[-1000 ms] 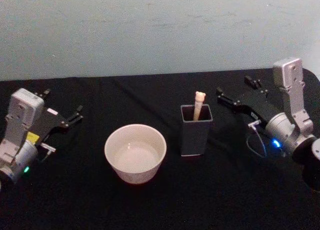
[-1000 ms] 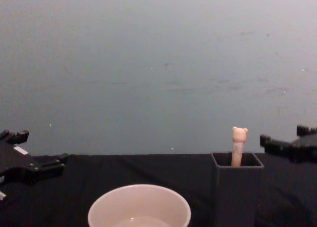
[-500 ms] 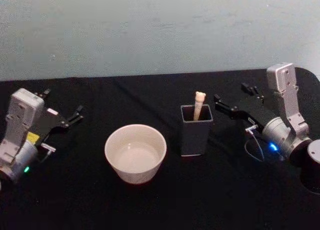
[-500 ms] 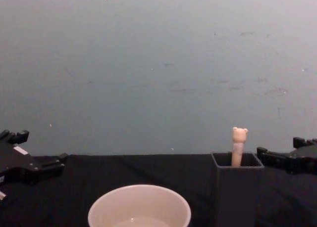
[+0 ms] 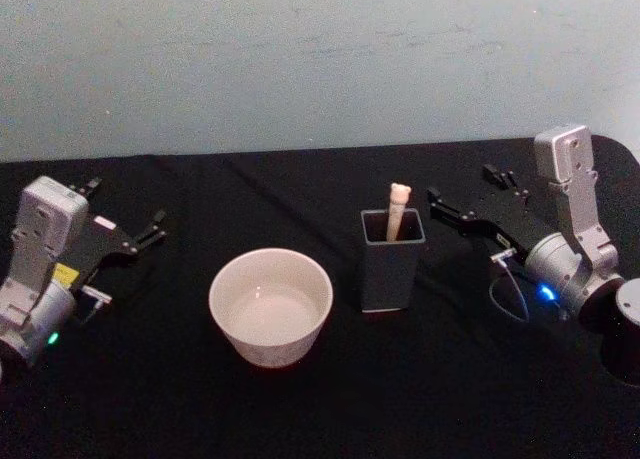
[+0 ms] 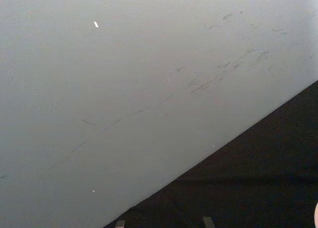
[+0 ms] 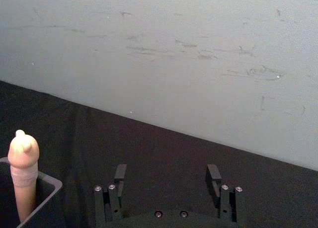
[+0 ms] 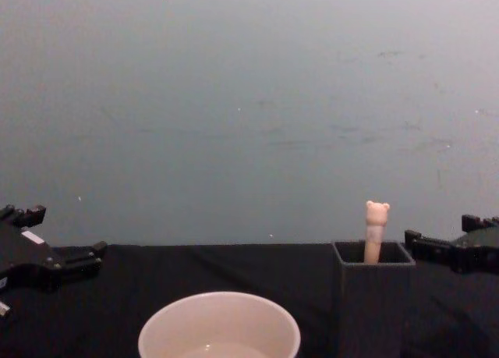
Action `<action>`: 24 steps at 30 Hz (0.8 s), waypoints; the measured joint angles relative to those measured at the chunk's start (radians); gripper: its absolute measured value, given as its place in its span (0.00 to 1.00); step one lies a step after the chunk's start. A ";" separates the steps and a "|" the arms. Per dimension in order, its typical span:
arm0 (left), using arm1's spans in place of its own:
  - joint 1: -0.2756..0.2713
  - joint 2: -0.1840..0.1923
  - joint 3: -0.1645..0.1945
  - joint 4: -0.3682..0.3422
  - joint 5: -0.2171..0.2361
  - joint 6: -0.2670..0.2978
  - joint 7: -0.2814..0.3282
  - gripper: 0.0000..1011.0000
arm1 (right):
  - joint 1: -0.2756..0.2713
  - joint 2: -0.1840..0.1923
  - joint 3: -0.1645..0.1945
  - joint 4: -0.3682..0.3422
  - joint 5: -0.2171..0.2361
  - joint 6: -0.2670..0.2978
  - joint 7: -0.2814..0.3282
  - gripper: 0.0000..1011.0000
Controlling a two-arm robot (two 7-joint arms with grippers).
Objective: Pick up the stirring spoon with one hand, stir inside the cup, then place it back in its original position.
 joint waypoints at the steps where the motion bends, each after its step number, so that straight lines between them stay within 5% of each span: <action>1: 0.000 0.000 0.000 0.000 0.000 0.000 0.000 0.99 | 0.000 0.000 0.000 0.000 0.000 0.000 0.000 0.99; 24: 0.000 0.000 0.000 0.000 0.000 0.000 0.000 0.99 | 0.000 0.001 0.000 -0.001 0.002 -0.002 -0.001 0.99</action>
